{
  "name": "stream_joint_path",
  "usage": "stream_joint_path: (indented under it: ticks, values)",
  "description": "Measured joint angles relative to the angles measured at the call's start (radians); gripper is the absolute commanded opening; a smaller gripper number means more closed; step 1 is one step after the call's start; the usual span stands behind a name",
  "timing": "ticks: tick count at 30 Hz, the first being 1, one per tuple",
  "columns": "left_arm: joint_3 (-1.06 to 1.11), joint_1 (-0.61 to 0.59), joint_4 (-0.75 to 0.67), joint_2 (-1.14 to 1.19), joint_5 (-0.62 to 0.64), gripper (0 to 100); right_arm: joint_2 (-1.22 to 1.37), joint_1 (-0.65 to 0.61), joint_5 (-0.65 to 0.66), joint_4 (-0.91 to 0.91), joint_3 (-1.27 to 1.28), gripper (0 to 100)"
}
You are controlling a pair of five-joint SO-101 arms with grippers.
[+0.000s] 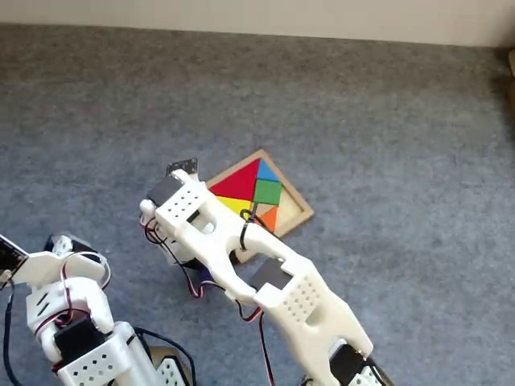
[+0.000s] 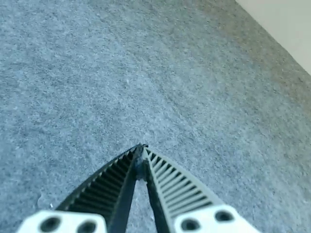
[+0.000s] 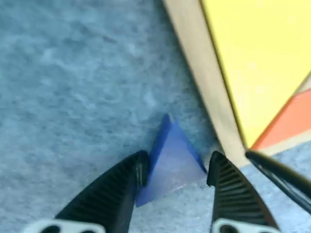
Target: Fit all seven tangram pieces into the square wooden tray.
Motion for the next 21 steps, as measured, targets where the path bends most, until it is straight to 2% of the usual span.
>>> stream_joint_path:
  ticks: [10, 21]
  values:
    - [0.000, 0.000, 0.000, 0.000, 0.000, 1, -0.026, -0.006, 0.014, 0.028, 0.112, 21.3]
    - [0.000, 0.000, 0.000, 0.000, 0.000, 1, -0.064, -0.008, 0.015, -0.032, 0.193, 18.5]
